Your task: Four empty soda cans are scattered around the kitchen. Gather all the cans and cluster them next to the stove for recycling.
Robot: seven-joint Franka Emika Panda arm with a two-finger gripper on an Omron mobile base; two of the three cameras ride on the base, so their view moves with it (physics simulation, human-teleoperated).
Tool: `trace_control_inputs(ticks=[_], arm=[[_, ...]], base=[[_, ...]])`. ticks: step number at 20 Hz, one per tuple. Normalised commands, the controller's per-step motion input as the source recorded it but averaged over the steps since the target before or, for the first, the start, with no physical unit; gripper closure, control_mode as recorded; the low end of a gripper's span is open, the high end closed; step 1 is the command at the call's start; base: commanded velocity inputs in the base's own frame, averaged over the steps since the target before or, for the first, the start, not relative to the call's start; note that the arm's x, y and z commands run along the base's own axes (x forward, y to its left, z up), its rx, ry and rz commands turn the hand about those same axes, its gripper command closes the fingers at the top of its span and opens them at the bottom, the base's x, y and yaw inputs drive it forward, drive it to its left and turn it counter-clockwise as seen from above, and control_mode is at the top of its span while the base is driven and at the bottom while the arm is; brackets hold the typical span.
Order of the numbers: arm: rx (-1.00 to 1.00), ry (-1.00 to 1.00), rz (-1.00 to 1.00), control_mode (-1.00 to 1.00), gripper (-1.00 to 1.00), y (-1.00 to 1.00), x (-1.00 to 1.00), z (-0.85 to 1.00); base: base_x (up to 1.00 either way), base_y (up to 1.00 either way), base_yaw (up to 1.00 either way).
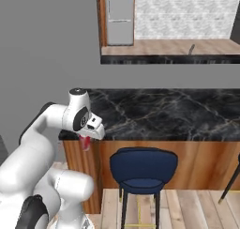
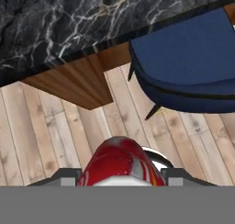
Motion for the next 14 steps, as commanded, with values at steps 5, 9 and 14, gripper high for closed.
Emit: trace_control_inputs(ticks=[5,9,14], arm=[[0.00,0.00,0.00,1.00,1.00,0.00,0.00,0.00],[0.00,0.00,0.00,1.00,1.00,0.00,0.00,0.00],[0.00,0.00,0.00,1.00,1.00,0.00,0.00,0.00]], base=[[-0.17,0.00,-0.35],[-0.02,0.00,-0.64],[-0.03,0.00,-0.81]])
